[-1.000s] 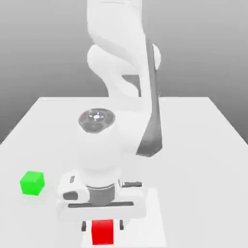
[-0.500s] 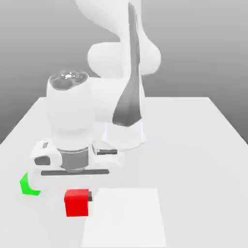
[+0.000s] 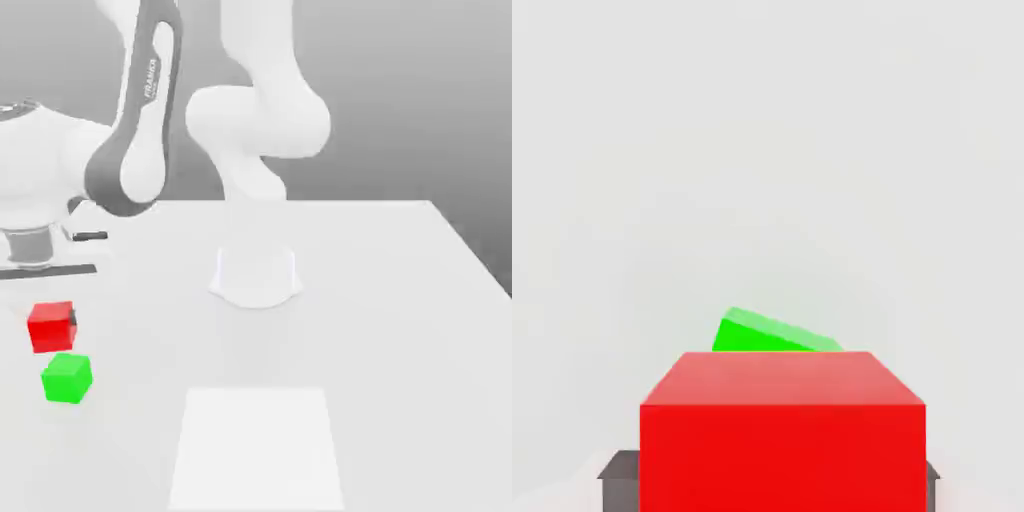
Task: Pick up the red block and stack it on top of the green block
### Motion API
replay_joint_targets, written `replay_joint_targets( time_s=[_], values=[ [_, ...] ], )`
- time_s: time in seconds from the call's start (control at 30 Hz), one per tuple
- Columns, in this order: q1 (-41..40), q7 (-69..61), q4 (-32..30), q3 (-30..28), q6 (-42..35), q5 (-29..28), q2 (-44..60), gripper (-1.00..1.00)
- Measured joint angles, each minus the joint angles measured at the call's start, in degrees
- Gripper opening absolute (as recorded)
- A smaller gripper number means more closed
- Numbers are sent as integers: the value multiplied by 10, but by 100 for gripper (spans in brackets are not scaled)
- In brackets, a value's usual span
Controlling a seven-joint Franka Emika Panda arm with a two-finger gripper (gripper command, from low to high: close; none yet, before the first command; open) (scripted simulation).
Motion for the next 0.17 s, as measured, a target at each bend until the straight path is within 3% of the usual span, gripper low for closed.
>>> replay_joint_targets(
  time_s=[0.07,0.1,0.17],
  values=[
    [-8,-22,1,13,27,31,31,-100],
    [-13,-31,1,20,39,44,44,100],
    [-13,-31,1,20,39,44,44,100]
  ],
)
